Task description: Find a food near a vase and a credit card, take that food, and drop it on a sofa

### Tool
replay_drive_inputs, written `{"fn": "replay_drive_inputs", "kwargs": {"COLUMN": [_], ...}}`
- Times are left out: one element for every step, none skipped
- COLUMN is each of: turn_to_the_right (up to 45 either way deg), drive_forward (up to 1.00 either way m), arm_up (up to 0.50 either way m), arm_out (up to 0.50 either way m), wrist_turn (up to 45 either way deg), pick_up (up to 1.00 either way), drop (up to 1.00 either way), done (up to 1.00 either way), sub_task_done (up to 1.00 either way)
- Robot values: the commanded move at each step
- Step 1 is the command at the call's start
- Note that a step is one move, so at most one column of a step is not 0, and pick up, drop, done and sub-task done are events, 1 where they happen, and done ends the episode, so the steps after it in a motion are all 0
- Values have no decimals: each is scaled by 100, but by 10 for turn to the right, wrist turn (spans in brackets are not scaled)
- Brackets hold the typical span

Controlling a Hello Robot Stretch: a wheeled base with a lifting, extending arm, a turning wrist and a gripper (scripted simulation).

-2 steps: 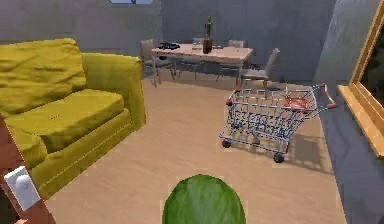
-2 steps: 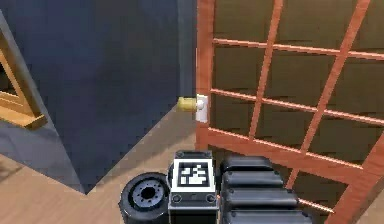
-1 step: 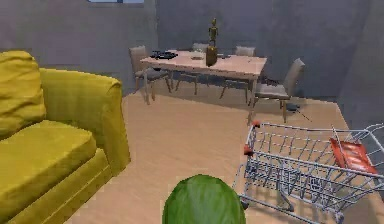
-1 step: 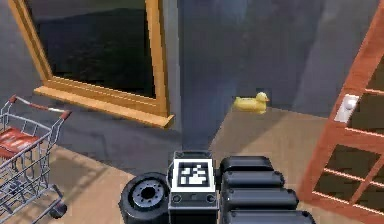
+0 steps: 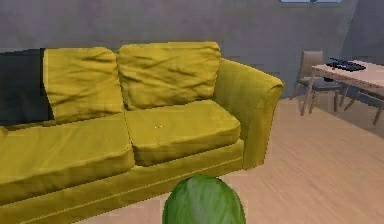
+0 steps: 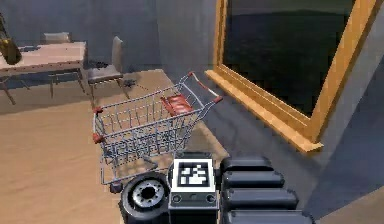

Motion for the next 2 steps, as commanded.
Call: {"fn": "replay_drive_inputs", "kwargs": {"turn_to_the_right": [-60,-30], "drive_forward": [0,0], "arm_up": [0,0], "arm_out": [0,0], "wrist_turn": [0,0], "pick_up": [0,0], "drop": [0,0], "done": [0,0], "sub_task_done": [0,0]}}
